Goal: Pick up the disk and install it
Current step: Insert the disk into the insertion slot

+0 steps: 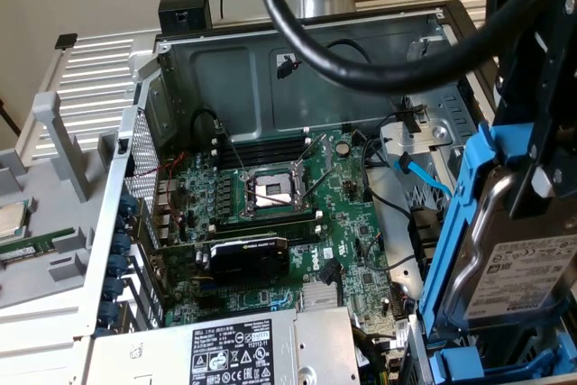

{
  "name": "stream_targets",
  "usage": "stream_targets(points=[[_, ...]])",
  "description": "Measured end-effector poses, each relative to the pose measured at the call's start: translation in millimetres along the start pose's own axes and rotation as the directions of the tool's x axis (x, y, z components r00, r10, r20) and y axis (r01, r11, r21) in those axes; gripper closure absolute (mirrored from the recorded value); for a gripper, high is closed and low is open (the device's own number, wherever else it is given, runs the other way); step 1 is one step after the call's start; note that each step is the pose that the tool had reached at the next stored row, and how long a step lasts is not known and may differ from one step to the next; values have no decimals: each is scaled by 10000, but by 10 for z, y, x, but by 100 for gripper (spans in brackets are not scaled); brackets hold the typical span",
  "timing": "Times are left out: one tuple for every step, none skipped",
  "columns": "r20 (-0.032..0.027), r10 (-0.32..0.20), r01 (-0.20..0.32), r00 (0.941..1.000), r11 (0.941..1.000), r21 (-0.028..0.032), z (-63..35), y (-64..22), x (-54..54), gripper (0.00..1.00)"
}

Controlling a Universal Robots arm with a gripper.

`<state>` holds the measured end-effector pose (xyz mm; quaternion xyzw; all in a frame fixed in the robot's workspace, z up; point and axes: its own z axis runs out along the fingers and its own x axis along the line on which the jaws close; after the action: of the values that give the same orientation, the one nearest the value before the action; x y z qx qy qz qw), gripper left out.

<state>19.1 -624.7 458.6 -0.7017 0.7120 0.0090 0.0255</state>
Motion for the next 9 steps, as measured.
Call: stream_targets(points=[[2, 0, 0, 10000, 10000, 0, 3, 0, 0, 64], [2, 0, 0, 10000, 10000, 0, 6, 0, 0, 64], [0, 0, 0, 10000, 10000, 0, 10, 0, 1, 64], [0, 0, 0, 10000, 10000, 0, 14, 1, 1, 64], [-1, 0, 0, 10000, 10000, 0, 19, 0, 1, 64], [0, 1, -1, 10000, 10000, 0, 24, 1, 1, 64], [0, 1, -1, 10000, 10000, 0, 29, 2, 2, 64], [-1, 1, -1, 10000, 10000, 0, 34, 2, 2, 64], [0, 1, -1, 10000, 10000, 0, 37, 3, 2, 64]])
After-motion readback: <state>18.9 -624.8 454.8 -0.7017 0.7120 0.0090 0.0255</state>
